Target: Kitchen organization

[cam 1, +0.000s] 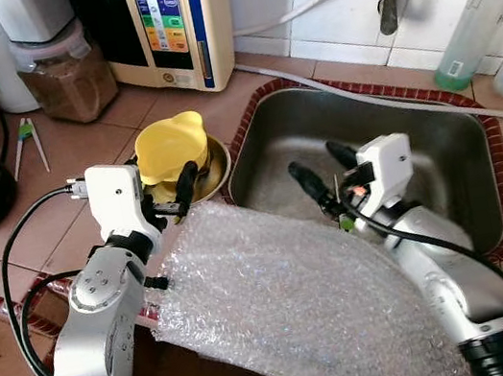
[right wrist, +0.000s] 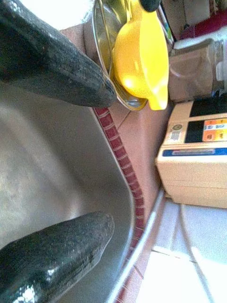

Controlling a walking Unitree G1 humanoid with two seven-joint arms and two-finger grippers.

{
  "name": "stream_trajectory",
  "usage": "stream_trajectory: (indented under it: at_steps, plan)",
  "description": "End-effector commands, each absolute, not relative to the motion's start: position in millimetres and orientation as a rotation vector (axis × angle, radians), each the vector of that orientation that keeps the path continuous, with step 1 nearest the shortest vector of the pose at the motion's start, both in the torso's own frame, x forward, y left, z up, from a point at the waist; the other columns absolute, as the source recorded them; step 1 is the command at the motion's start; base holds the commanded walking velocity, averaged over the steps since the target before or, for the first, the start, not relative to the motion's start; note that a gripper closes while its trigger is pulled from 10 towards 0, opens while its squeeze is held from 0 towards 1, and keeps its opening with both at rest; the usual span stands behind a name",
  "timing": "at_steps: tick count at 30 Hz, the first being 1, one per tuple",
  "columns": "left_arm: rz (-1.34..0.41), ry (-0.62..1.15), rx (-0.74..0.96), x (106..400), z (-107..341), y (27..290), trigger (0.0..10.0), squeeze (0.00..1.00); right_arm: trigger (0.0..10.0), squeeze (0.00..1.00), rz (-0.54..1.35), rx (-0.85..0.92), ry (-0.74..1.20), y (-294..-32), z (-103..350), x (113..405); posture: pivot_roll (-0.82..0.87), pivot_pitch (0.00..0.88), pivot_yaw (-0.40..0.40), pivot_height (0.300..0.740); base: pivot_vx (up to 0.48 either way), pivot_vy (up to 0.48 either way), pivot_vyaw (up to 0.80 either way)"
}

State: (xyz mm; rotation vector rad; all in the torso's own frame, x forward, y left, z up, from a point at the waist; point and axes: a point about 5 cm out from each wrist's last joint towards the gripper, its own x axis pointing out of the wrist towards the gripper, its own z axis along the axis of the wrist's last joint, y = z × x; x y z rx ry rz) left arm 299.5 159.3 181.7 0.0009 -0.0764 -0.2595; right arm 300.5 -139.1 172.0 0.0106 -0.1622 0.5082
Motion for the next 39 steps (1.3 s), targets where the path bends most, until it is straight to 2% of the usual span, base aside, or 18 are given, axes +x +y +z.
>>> stream_trajectory:
  at_steps: [1, 13, 16, 17, 18, 21, 22, 23, 27, 30, 31, 32, 33, 34, 39]
  plan:
    - [-0.229, -0.111, 0.023, 304, 189, 165, 10.0, 1.00, 10.0, 1.00, 0.542, -0.006, -0.170, -143, 179, 296, 0.03, 0.150, -0.005, 0.740, 0.000, 0.000, 0.00]
    - [-0.133, -0.134, 0.051, 335, 207, 186, 10.0, 1.00, 10.0, 1.00, 0.783, -0.039, -0.165, -116, 188, 271, 0.01, 0.135, 0.007, 0.740, 0.000, 0.000, 0.00]
    - [-0.086, -0.057, 0.000, 344, 201, 194, 10.0, 1.00, 10.0, 1.00, 0.805, -0.041, -0.157, -114, 188, 267, 0.00, 0.136, 0.013, 0.740, 0.000, 0.000, 0.00]
    - [-0.085, -0.028, -0.017, 345, 198, 195, 10.0, 0.73, 10.0, 1.00, 0.807, -0.039, -0.157, -114, 188, 267, 0.00, 0.137, 0.013, 0.740, 0.000, 0.000, 0.00]
    - [-0.094, -0.002, -0.044, 347, 195, 195, 10.0, 0.00, 10.0, 1.00, 0.814, -0.031, -0.160, -112, 190, 266, 0.00, 0.139, 0.013, 0.740, 0.000, 0.000, 0.00]
    - [-0.117, 0.010, -0.052, 350, 195, 193, 10.0, 0.00, 10.0, 1.00, 0.832, -0.010, -0.172, -106, 196, 263, 0.00, 0.141, 0.013, 0.740, 0.000, 0.000, 0.00]
    - [-0.120, 0.015, -0.050, 351, 195, 193, 10.0, 0.00, 10.0, 0.92, 0.845, 0.003, -0.174, -104, 198, 262, 0.00, 0.142, 0.012, 0.740, 0.000, 0.000, 0.00]
    - [-0.131, 0.047, -0.059, 353, 193, 192, 10.0, 0.00, 10.0, 0.00, 0.887, 0.033, -0.173, -98, 201, 258, 0.00, 0.143, 0.013, 0.740, 0.000, 0.000, 0.00]
    - [-0.160, 0.079, -0.052, 356, 191, 187, 10.0, 0.00, 10.0, 0.00, 0.985, 0.068, -0.159, -89, 206, 249, 0.00, 0.146, 0.016, 0.740, 0.000, 0.000, 0.00]
    - [-0.189, 0.060, -0.062, 358, 196, 182, 10.0, 0.00, 10.0, 0.00, 0.987, 0.088, -0.156, -89, 207, 248, 0.00, 0.146, 0.018, 0.740, 0.000, 0.000, 0.00]
    - [-0.193, 0.067, -0.057, 360, 196, 181, 5.9, 0.00, 10.0, 0.00, 0.985, 0.087, -0.152, -89, 206, 247, 0.00, 0.145, 0.017, 0.740, 0.000, 0.000, 0.00]
    - [-0.198, 0.073, -0.055, 360, 196, 181, 3.3, 0.00, 10.0, 0.00, 0.984, 0.084, -0.149, -89, 206, 247, 0.00, 0.146, 0.016, 0.740, 0.000, 0.000, 0.00]
    - [-0.198, 0.073, -0.055, 360, 196, 181, 3.3, 0.00, 10.0, 0.00, 0.984, 0.084, -0.149, -89, 206, 247, 0.00, 0.146, 0.016, 0.740, 0.000, 0.000, 0.00]
    - [-0.202, 0.077, -0.051, 360, 196, 181, 0.0, 0.00, 10.0, 0.00, 0.981, 0.079, -0.147, -89, 205, 247, 0.00, 0.146, 0.016, 0.740, 0.000, 0.000, 0.00]
    - [-0.235, 0.117, -0.054, 357, 193, 180, 0.0, 0.00, 10.0, 0.00, 0.978, 0.084, -0.149, -87, 207, 248, 0.00, 0.147, 0.009, 0.740, 0.000, 0.000, 0.00]
